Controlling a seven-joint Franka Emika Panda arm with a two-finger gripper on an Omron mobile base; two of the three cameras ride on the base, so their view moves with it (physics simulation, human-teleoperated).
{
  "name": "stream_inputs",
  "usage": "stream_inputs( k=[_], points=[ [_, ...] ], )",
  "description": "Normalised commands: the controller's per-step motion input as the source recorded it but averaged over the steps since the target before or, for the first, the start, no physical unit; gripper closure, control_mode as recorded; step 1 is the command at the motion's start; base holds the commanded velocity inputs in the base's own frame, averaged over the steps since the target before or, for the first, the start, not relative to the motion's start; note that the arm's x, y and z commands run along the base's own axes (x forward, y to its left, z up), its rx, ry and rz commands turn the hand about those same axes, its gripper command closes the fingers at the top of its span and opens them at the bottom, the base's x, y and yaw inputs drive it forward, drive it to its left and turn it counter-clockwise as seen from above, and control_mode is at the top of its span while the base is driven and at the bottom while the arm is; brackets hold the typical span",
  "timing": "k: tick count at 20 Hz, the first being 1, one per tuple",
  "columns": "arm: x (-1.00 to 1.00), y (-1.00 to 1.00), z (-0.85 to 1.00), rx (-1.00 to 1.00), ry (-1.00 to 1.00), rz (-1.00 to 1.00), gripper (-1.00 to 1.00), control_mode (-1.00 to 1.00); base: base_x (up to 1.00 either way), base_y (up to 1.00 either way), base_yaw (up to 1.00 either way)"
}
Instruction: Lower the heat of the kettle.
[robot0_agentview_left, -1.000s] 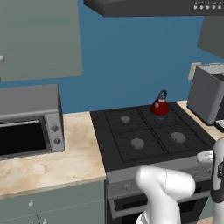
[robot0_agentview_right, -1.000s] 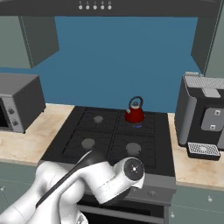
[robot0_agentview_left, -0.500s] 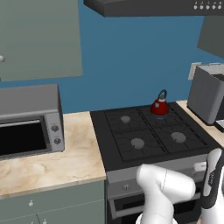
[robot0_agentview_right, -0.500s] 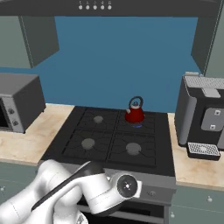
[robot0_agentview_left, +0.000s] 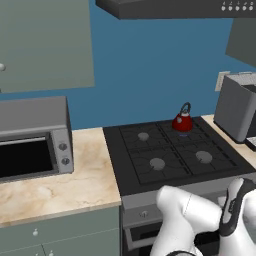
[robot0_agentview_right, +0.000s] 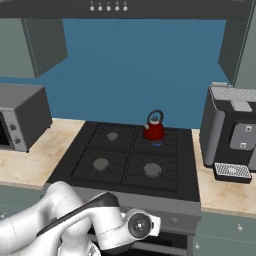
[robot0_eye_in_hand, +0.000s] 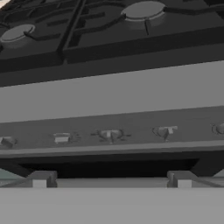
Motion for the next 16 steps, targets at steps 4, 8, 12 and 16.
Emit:
stream_inputs(
  k=[4,8,12,16],
  points=[
    [-0.11,-0.27,-0.37,0.0,0.0,0.0,-1.0,-1.0,0.0,0.0,0.0],
    [-0.12,-0.32,-0.27,0.05,-0.06,0.0,-1.0,-1.0,0.0,0.0,0.0],
    [-0.02,-0.31,-0.12,0.11,-0.21,0.0,-1.0,-1.0,0.0,0.0,0.0],
    [0.0,-0.26,-0.07,0.13,-0.28,0.0,-1.0,-1.0,0.0,0.0,0.0]
  ],
)
